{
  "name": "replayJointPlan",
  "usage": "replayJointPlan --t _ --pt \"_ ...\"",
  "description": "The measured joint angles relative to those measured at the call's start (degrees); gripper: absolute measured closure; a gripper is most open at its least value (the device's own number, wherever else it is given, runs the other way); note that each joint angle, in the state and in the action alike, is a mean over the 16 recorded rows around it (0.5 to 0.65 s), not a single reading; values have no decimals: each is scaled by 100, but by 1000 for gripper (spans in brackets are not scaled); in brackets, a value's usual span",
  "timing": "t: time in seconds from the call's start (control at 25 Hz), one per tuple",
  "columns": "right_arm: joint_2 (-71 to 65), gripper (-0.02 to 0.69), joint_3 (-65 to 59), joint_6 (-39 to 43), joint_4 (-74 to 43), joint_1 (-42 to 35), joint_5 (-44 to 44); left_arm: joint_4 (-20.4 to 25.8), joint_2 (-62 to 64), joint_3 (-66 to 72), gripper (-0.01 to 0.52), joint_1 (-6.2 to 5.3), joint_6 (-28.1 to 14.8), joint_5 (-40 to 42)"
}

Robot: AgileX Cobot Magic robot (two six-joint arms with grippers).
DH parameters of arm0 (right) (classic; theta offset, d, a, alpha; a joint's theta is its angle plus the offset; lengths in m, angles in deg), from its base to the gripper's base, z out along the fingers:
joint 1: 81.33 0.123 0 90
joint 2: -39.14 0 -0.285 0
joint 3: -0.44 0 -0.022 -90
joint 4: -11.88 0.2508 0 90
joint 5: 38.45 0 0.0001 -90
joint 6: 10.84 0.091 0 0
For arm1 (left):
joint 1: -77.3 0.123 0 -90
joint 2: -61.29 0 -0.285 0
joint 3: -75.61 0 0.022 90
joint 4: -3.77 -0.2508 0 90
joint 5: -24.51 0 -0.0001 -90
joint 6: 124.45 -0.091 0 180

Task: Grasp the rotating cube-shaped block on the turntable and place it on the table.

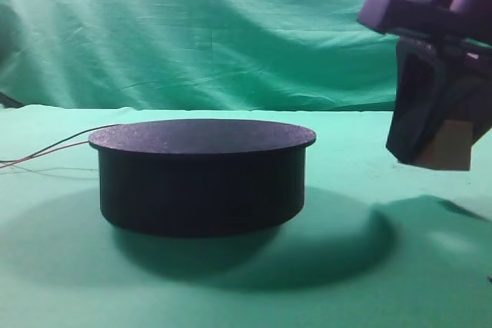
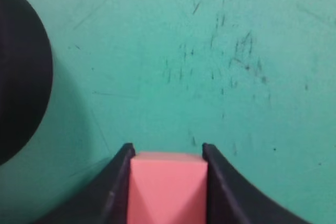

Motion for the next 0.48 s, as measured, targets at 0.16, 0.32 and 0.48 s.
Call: replayJointPlan --t 0.16,0.32,0.48 --pt "475 357 239 58 -79 0 -611 0 0 0 514 0 0 0" --pt "1151 471 427 146 -165 0 -1195 0 0 0 514 0 0 0" --pt "1891 600 438 238 -240 0 -1568 0 0 0 514 0 0 0"
